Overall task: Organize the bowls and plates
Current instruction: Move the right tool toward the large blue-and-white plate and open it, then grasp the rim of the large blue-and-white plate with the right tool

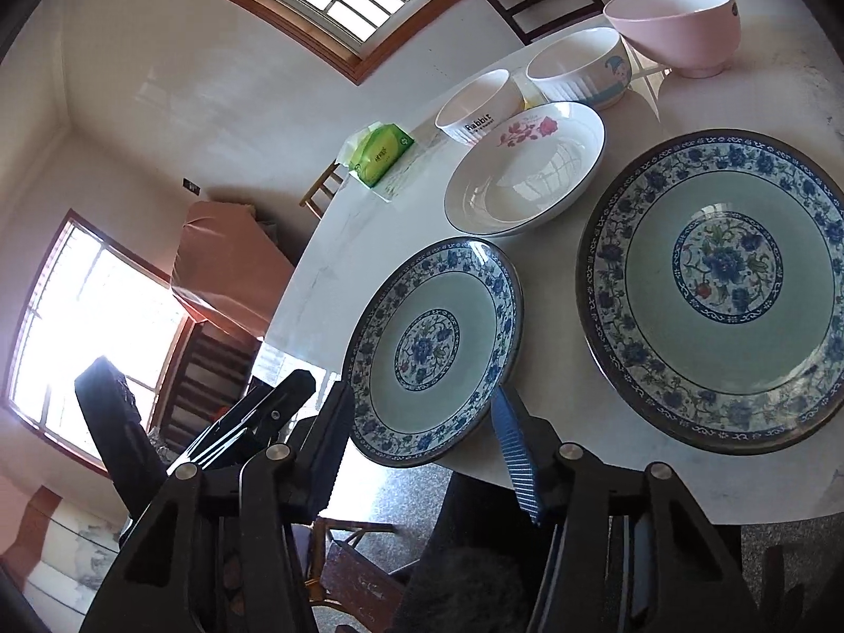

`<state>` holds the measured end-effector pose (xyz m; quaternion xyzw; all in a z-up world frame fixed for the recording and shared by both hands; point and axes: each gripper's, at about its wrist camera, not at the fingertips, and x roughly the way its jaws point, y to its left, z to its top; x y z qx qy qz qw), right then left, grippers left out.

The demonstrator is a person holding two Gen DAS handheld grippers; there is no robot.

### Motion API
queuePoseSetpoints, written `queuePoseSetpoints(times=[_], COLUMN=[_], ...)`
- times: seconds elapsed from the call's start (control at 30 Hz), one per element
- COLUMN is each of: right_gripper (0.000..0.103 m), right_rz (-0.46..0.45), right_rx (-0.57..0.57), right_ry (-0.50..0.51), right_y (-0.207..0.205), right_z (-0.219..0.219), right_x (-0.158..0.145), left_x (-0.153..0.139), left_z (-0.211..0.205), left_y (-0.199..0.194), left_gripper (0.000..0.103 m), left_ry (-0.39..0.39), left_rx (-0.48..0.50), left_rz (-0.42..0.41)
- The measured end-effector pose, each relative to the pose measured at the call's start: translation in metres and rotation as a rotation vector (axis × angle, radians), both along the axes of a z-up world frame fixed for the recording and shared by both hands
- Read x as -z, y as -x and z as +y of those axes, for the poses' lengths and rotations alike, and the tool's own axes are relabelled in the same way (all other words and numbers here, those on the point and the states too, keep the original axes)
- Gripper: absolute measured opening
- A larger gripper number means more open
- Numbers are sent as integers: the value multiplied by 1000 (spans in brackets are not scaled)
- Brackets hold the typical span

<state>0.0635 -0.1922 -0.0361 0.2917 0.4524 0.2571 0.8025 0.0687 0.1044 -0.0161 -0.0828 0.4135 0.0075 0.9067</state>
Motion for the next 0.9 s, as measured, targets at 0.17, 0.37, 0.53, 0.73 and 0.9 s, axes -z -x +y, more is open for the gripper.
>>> queuePoseSetpoints(times=[0.17, 0.37, 0.53, 0.73, 0.9], right_gripper=[49, 46, 46, 46, 46], right_rz=[74, 144, 173, 186, 195], right_rx=[4, 19, 40, 33, 32], right_ry=[-22, 15, 34, 51, 60], right_y=[-19, -29, -34, -44, -47], right_z=[6, 13, 15, 22, 24], right_x=[13, 29, 36, 42, 47], left_x=[11, 28, 36, 46, 59], left_z=[17, 27, 34, 43, 45], left_y=[-21, -42, -52, -65, -73], left_gripper=[91, 91, 91, 91, 39], left_ry=[55, 90, 102, 95, 94], left_rx=[3, 52, 71, 66, 84], left_rz=[68, 137, 150, 185, 253])
